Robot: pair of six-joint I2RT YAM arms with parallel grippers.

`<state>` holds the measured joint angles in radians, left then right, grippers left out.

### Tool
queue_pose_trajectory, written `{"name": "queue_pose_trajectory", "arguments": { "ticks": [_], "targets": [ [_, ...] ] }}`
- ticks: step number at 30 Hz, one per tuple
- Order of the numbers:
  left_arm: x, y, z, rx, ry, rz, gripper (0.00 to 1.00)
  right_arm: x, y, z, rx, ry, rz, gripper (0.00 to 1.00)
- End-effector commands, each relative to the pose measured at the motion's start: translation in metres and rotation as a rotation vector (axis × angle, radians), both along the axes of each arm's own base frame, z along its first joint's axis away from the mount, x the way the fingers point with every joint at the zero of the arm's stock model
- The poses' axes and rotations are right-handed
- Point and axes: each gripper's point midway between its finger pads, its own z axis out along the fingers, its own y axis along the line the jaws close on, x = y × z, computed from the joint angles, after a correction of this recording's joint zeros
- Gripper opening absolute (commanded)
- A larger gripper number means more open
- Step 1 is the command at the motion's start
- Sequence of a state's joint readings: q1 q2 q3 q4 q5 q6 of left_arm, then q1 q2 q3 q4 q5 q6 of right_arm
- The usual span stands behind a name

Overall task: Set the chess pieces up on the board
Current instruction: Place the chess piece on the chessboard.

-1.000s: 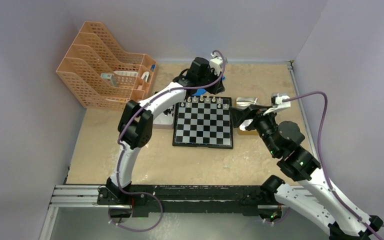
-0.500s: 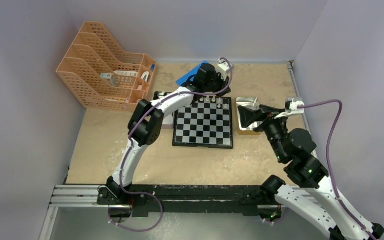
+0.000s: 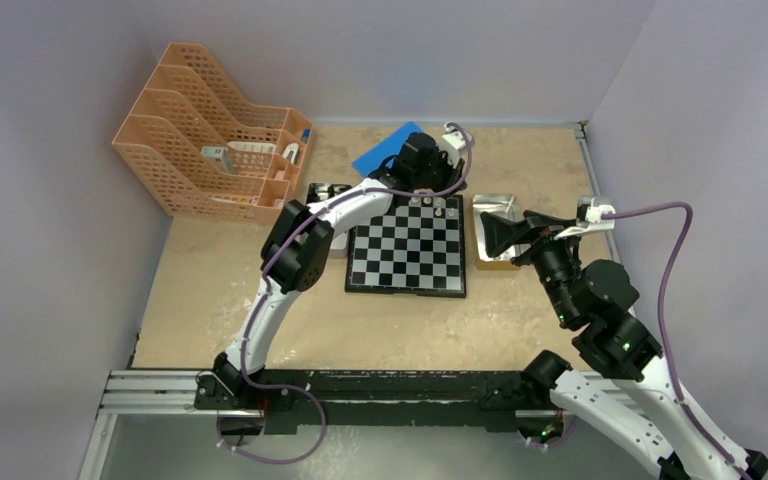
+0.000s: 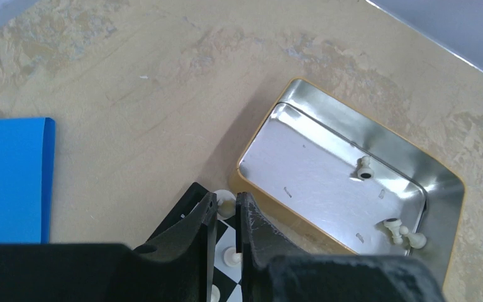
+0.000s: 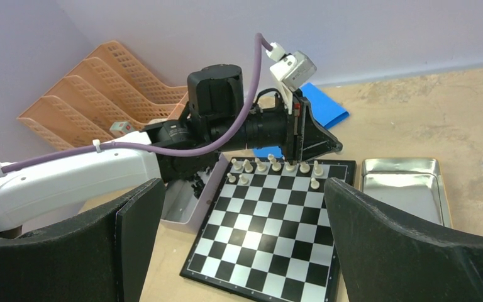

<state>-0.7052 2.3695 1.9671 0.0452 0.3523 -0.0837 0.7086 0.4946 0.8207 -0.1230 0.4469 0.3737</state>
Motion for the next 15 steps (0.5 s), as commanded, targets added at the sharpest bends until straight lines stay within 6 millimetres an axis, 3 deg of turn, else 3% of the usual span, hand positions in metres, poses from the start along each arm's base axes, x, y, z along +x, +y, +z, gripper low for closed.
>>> {"name": "queue_pose_trajectory", "arguments": {
  "ticks": [1, 15],
  "targets": [
    [0.01, 0.0, -0.009, 0.008, -0.043, 0.009, 0.03, -0.004, -0.005, 0.026, 0.039, -0.055, -0.008, 0.99],
    [0.009, 0.002, -0.034, 0.05, -0.019, 0.01, 0.03, -0.002, -0.004, 0.023, 0.035, -0.051, -0.011, 0.99]
  ]
}}
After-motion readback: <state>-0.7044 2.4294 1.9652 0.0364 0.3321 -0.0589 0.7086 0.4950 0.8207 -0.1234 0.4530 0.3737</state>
